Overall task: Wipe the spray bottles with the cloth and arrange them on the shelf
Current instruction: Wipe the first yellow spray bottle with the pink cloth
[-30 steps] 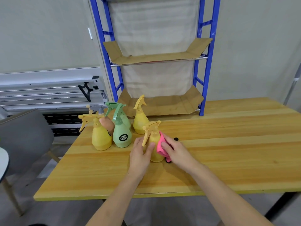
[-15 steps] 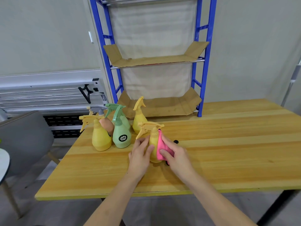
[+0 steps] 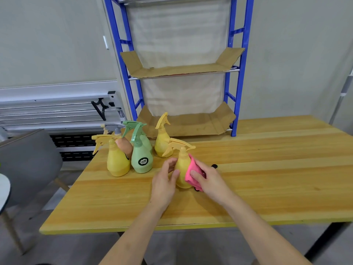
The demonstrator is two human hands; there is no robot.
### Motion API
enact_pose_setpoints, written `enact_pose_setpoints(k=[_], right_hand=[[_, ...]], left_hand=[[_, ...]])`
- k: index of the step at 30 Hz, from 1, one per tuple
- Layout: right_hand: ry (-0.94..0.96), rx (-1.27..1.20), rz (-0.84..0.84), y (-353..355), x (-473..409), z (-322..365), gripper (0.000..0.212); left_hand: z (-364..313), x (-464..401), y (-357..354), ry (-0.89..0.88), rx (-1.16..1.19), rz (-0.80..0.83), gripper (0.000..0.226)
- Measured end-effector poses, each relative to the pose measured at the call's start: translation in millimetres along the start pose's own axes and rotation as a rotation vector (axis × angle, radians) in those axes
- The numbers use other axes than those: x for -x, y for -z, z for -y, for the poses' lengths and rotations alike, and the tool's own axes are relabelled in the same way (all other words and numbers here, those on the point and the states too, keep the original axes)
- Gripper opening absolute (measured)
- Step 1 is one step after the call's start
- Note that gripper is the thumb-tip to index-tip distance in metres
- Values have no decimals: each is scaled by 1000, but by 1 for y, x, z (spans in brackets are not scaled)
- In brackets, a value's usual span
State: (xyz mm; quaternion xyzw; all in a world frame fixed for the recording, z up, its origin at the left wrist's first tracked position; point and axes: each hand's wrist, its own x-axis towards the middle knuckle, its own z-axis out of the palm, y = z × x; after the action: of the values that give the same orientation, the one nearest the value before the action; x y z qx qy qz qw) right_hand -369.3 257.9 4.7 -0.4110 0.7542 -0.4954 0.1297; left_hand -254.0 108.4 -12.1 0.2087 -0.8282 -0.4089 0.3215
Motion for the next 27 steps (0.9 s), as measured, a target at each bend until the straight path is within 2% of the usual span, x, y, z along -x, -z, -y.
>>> enact_pose_setpoints(k=[6, 9, 12, 18, 22, 27], right_hand=[[-56, 62, -125, -8, 14, -10, 51], [-64, 76, -151, -14, 18, -5, 61], [-10, 60, -162, -18, 17, -1, 68], [14, -33, 53, -4, 2, 11, 65], [-10, 28, 129, 2, -7, 9, 60], [-18, 158, 206, 7, -10, -7, 53]], left_hand=[[-10, 0, 8, 55, -54, 44, 35], [-9, 0, 10, 63, -109, 33, 48], [-10, -3, 12, 49, -93, 86, 47], [-20, -11, 17, 91, 24, 180, 55], [-17, -16, 17, 51, -50, 166, 48], [-20, -18, 19, 61, -150, 149, 52]])
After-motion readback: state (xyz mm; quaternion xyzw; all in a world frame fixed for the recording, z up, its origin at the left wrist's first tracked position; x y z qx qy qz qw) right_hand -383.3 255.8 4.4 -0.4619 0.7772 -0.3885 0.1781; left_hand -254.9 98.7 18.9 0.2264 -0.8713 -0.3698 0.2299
